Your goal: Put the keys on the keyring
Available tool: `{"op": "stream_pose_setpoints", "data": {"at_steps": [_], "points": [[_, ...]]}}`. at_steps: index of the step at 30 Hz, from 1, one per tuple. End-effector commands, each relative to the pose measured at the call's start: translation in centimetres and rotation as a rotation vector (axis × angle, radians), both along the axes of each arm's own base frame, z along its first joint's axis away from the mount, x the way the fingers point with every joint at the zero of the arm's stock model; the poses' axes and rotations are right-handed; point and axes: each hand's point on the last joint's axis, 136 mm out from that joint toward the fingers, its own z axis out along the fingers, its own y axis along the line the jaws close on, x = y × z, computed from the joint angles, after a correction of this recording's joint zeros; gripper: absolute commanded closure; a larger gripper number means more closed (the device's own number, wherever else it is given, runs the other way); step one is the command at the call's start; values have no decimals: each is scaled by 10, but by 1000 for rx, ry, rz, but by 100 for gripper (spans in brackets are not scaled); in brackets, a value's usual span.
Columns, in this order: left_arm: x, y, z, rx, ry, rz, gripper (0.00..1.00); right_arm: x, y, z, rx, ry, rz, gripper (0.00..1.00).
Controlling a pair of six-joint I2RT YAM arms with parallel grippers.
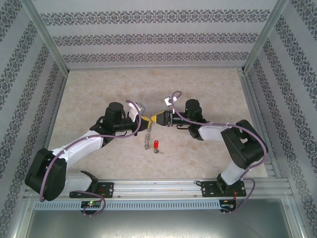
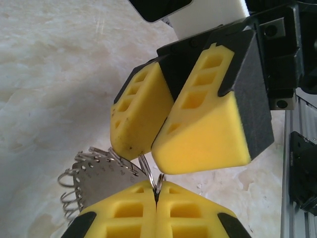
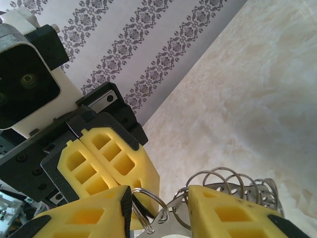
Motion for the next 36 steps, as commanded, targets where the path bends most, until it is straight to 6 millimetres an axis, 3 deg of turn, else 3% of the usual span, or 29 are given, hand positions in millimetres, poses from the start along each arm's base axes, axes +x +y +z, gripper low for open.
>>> {"op": "stream_pose_setpoints", "data": {"at_steps": [1,7,15,18,23,26,27,32,36], "points": [[3,-2,10,-43,-39,-19,100,-7,8,15,40,-51,58,66],[4,-3,8,-44,-32,-20,100,-13,8,17,45,-58,78,76],[9,-4,12,-44,-42,-14,100,-17,10,15,45,-58,106,100],[11,-3,9,-39,-30,-2,100,-15,9,15,44,-64,93,100],[20,8,13,-36,-57,96,75,-1,5,16,45,-74,25,100],[24,21,20,-44,-98,184,51,6,2,18,50,-77,-7,100],[24,26,25,-54,-113,209,48,9,1,18,51,-78,-13,100],[21,41,35,-81,-134,267,38,13,1,16,54,-72,-32,100],[21,41,23,-84,-96,271,36,17,1,12,61,-61,-45,100]]}}
